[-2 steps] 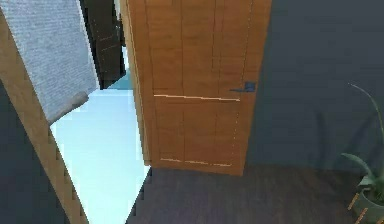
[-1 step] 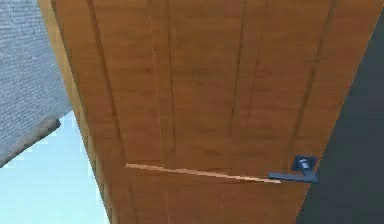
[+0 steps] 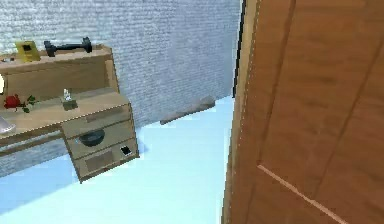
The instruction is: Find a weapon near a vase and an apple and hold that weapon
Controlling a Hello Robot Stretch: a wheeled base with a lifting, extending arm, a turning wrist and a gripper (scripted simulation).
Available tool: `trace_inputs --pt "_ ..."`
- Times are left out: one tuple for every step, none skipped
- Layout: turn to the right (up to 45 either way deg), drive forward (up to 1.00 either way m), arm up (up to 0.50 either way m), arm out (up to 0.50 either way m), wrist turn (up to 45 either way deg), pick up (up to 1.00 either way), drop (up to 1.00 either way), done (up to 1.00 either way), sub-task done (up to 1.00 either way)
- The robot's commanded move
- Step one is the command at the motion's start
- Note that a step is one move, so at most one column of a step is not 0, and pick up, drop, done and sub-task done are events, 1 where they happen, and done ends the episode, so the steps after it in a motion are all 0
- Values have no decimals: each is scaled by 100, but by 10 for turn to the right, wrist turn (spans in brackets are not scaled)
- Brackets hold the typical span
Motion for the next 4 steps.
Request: trace_inputs --pt "0 55 0 0 0 0 0 0 0" --pt "-180 0 0 0 0 0 0 0 0" --pt "0 45 0 0 0 0 0 0 0" --pt "450 0 0 0 0 0 0 0 0"
